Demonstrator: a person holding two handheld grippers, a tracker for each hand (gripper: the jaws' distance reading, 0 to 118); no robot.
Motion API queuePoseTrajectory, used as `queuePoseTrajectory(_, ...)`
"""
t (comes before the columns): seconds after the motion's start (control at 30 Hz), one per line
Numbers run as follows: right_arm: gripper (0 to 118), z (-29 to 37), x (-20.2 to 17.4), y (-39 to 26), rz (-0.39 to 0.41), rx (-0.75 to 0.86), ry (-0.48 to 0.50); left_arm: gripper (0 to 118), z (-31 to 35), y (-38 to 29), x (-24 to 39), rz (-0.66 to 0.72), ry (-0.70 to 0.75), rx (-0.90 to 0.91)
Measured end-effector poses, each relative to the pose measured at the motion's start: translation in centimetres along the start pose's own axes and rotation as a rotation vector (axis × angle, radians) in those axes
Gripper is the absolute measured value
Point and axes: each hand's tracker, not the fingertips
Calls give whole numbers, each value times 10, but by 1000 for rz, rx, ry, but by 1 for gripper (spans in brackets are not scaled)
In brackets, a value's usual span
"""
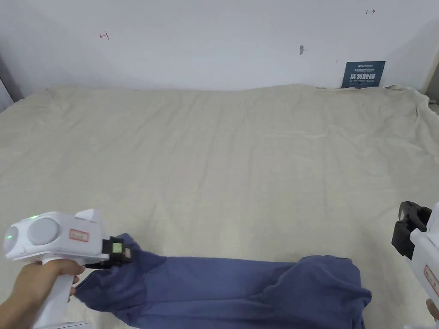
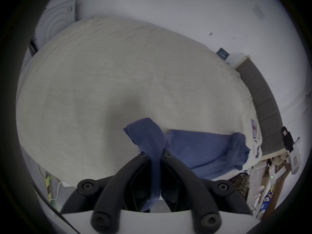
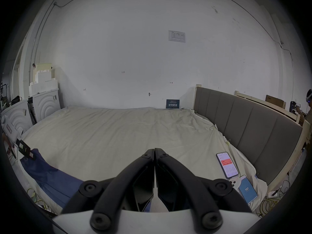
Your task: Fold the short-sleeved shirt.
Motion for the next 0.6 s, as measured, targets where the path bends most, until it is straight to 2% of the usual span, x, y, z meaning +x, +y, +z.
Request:
queuePoseTrajectory(0.2,0,8,14,-2,-14,14,-7,6,-42,-3,85,-142,-101,-69)
queuePoseTrajectory(0.43,0,14,32,-5,-11,22,-28,6,-122,-13,145,-175,-134,-143)
queuePoseTrajectory(0.6,0,18,40,-7,-8,19,-45,7,-167,-30,165,-193,-58,-187)
